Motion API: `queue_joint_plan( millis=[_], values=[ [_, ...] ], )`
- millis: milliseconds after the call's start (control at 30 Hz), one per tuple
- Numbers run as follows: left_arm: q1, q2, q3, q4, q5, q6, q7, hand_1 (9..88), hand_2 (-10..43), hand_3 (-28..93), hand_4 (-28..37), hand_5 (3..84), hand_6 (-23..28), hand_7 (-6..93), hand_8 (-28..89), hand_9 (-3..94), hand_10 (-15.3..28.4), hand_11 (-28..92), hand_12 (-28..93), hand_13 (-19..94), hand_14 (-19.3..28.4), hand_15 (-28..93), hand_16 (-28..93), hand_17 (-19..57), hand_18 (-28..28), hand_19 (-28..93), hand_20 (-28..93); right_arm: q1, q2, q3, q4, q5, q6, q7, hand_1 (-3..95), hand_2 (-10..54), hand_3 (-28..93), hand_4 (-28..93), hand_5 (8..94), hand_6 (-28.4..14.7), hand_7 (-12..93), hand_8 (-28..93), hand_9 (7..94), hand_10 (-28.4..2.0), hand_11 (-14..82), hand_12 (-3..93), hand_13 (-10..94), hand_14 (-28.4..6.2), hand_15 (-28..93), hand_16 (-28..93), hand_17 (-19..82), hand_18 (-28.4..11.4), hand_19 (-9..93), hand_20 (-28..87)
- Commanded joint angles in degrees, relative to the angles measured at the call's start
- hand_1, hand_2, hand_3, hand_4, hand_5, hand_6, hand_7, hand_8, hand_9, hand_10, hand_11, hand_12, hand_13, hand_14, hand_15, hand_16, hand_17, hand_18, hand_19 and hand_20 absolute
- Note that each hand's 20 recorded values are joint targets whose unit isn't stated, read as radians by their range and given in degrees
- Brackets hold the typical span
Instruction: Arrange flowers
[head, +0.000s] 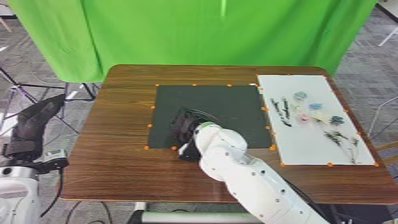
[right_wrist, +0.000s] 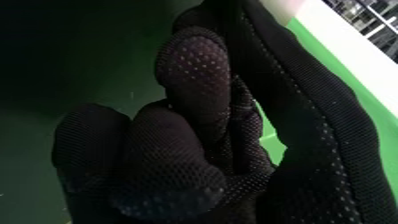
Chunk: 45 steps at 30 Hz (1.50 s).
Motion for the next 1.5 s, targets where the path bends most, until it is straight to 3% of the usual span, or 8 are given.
queue_joint_plan(
  millis=[33, 700, 867, 1033, 1133, 1400, 1500],
  values=[
    [0.22, -0.59, -0.40, -0.37, -0.31, -0.96, -0.50, 20.0, 3.8, 63, -28.3, 40.3, 3.0, 14.2, -8, 34.7, 12.4, 13, 7, 26, 14.4, 6, -1, 3.0, 7.3, 2, 11, -0.45, -0.40, 0.23, 0.12, 1.98, 0.98, -0.41, 55.2, -9.5, 58, 0, 77.7, -3.0, 39, 22, 92.0, -9.6, 45.3, 29.5, 94, 0.1, 69, 18, 74, -9.4, 93, 46],
    [0.26, -0.60, -0.78, -0.51, -0.28, -1.66, -0.83, 19.9, 3.4, 63, -28.3, 39.8, 2.9, 13.6, -8, 34.2, 12.1, 13, 7, 26, 14.6, 6, 0, 2.7, 7.5, 2, 11, -0.68, 0.13, 0.90, -0.22, 1.84, -0.97, -0.77, 52.7, -9.5, 54, 0, 79.0, -3.1, 38, 22, 92.5, -9.8, 43.2, 28.8, 94, -0.1, 67, 18, 73, -9.4, 93, 45],
    [0.74, -0.77, -1.02, -0.70, -0.32, -1.72, -1.06, 19.9, 3.2, 63, -28.3, 39.7, 2.9, 13.7, -8, 34.1, 12.0, 13, 7, 26, 14.7, 6, 0, 2.7, 7.5, 2, 11, -0.64, 1.08, 0.48, -0.42, -0.90, -1.19, -2.40, 52.7, -9.5, 54, 1, 78.7, -3.4, 33, 22, 91.5, -10.0, 43.0, 28.9, 94, 0.0, 66, 20, 72, -9.4, 93, 45],
    [0.45, -0.74, -0.67, -0.31, -0.35, -2.13, -1.19, 20.5, 3.1, 63, -28.3, 39.7, 2.9, 13.6, -8, 34.0, 12.0, 13, 7, 26, 14.7, 6, 0, 2.7, 7.5, 2, 11, -0.83, 1.95, 0.41, -1.21, -0.87, -1.78, -2.77, 52.4, -9.5, 54, 1, 78.6, -3.7, 33, 22, 91.0, -10.3, 43.0, 28.9, 94, -0.1, 65, 20, 71, -9.7, 93, 46],
    [0.32, -0.73, -0.53, -0.26, -0.15, -2.56, -1.51, 20.4, 3.0, 63, -28.3, 39.7, 2.9, 13.6, -8, 34.0, 12.1, 13, 7, 26, 14.8, 6, 0, 2.7, 7.5, 2, 11, -1.18, 2.72, 0.25, -1.94, -1.53, -1.31, -2.92, 52.1, -9.5, 54, 1, 78.4, -3.6, 33, 23, 90.8, -10.4, 43.0, 28.8, 94, -0.1, 65, 20, 71, -9.7, 93, 46],
    [1.00, -0.78, -1.08, -0.68, -0.27, -1.91, -1.21, 20.5, 3.1, 63, -28.3, 39.5, 2.9, 13.6, -8, 34.0, 12.0, 13, 7, 26, 14.7, 6, 0, 2.7, 7.6, 2, 11, 0.14, 3.69, -0.72, -4.09, 0.32, 2.40, -5.05, 51.5, -9.5, 55, 1, 78.2, -3.3, 33, 23, 90.6, -10.5, 43.1, 28.7, 94, -0.3, 65, 21, 71, -10.1, 93, 47],
    [0.23, -0.47, -0.58, -0.35, -0.25, -2.17, -1.33, 20.5, 3.1, 63, -28.3, 39.5, 2.8, 13.7, -8, 34.0, 12.0, 13, 7, 26, 14.8, 6, 0, 2.6, 7.6, 2, 11, 0.20, 4.01, -1.65, -5.15, 3.21, 5.80, -7.65, 50.4, -9.5, 56, 1, 78.3, -3.4, 33, 22, 90.4, -10.9, 42.5, 28.5, 94, -0.3, 64, 21, 71, -10.1, 93, 47]
  ],
)
